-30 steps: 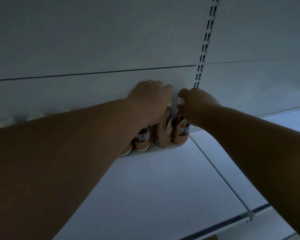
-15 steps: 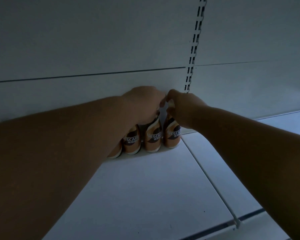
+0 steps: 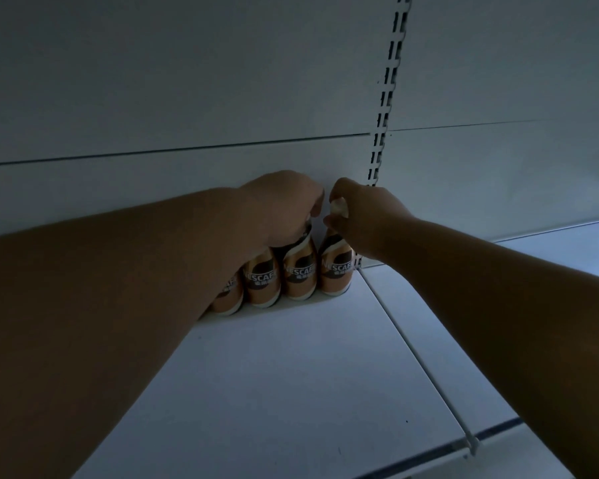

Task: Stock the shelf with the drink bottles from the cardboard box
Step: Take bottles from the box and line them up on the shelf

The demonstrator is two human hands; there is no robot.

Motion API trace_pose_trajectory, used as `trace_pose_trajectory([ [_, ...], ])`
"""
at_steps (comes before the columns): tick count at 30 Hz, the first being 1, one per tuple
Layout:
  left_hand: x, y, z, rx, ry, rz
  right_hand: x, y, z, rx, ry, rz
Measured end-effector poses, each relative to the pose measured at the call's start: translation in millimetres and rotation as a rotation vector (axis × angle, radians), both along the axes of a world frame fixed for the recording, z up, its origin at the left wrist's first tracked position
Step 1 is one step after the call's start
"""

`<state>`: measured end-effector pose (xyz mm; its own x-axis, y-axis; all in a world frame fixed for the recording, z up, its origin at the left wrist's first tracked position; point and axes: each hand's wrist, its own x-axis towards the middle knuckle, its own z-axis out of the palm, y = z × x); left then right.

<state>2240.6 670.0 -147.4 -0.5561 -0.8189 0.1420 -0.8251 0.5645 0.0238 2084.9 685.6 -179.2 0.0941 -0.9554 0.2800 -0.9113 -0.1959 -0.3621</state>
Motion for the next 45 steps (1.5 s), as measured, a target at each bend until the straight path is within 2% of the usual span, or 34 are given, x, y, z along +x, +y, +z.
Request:
trace_pose_trajectory([
  [5, -3, 4, -3, -0.149, -0.039, -0.003, 1, -8, 2, 0.062, 0.041, 0.023],
  [12, -5, 3, -7, -0.228, -0.082, 0.054, 0, -11, -3, -0.003, 0.094, 0.020],
  [18, -9, 3, -8, -0.239, -0.081, 0.070, 1, -14, -5, 0.002, 0.084, 0.009],
  [23, -5, 7, -10, -0.196, 0.059, 0.086, 4, -12, -3, -0.008, 0.092, -0.004],
  [30, -5, 5, -9, -0.176, 0.024, 0.111, 9, -4, 1, -0.011, 0.112, -0.027],
  [34, -1, 7, -16, -0.281, 0.009, 0.053, 13, 13, -4, -0.013, 0.065, -0.103],
  [38, 14, 16, -25, -0.439, 0.099, 0.005, 18, 37, -11, -0.108, 0.087, -0.122],
  [40, 28, 29, -28, -0.443, 0.152, -0.040, 21, 52, -9, -0.128, 0.071, -0.148],
  [45, 64, 82, -23, -0.399, 0.131, -0.208, 44, 106, 3, -0.148, 0.031, -0.214],
])
